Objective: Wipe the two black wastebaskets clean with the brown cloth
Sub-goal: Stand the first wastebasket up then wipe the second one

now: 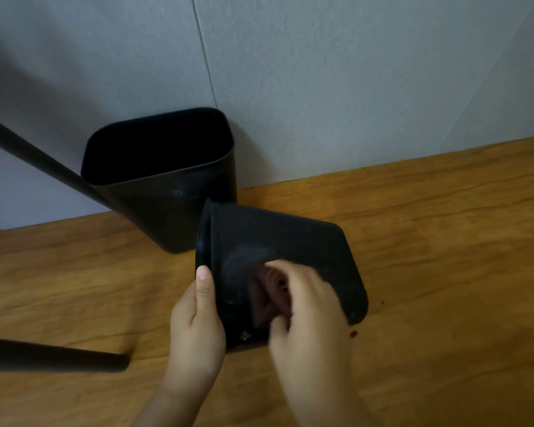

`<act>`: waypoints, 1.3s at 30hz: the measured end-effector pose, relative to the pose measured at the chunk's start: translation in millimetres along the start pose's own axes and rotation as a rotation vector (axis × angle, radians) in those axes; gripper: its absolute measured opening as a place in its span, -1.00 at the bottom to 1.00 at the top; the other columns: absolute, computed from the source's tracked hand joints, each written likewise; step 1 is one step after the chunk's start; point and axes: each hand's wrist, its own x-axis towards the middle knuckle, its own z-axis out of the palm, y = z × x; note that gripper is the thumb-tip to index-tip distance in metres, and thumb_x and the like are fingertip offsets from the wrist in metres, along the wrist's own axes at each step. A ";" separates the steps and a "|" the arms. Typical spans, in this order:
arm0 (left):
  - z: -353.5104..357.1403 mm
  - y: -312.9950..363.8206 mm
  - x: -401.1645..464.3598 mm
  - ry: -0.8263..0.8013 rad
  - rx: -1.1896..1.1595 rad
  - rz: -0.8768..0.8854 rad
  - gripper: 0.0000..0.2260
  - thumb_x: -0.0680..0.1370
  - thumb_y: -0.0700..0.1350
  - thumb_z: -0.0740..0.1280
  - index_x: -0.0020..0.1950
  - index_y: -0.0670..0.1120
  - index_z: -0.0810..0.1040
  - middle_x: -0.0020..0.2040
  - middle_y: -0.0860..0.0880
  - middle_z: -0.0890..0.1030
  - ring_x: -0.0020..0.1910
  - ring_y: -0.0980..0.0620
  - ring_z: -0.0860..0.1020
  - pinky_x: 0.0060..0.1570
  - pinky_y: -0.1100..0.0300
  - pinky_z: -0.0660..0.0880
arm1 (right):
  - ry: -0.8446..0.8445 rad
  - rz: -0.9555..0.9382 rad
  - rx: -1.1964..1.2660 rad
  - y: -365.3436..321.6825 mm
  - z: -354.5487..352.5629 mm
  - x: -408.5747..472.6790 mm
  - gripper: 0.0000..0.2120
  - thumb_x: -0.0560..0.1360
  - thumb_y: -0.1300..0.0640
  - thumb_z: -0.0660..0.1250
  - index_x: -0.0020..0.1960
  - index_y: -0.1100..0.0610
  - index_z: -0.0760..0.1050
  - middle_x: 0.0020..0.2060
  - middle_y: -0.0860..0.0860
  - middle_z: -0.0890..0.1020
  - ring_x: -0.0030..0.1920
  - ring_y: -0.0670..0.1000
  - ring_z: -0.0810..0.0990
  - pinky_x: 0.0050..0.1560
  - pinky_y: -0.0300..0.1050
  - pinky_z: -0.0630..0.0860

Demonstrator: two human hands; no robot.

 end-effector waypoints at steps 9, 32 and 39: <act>-5.8 5.5 -0.1 0.018 -0.006 -0.067 -0.61 0.64 0.08 0.07 -0.15 -0.08 0.57 -0.17 -0.08 0.61 -0.15 0.01 0.57 -0.21 0.18 0.46 | 0.075 0.183 0.026 36.0 -3.2 -7.6 -0.38 0.40 0.27 0.40 0.32 -0.20 0.33 0.26 -0.24 0.42 0.33 -0.16 0.35 0.36 -0.16 0.35; -18.6 -3.0 -13.1 -0.281 0.299 0.332 -0.65 0.64 0.13 0.07 -0.20 0.10 0.55 -0.26 0.08 0.63 -0.25 0.14 0.60 -0.34 0.36 0.46 | 0.207 0.163 0.370 42.7 9.6 -3.1 -0.58 0.48 0.17 0.43 0.25 -0.16 0.46 0.14 -0.25 0.53 0.23 -0.18 0.48 0.27 -0.05 0.48; -2.6 -0.9 -8.6 -0.161 0.458 0.541 -0.50 0.59 0.29 -0.09 -0.34 0.06 0.42 -0.45 0.05 0.49 -0.43 0.08 0.50 -0.50 0.30 0.37 | 0.324 0.008 0.402 19.9 12.2 -22.5 -0.50 0.41 0.27 0.38 0.21 -0.19 0.43 0.15 -0.27 0.51 0.25 -0.12 0.50 0.23 0.00 0.50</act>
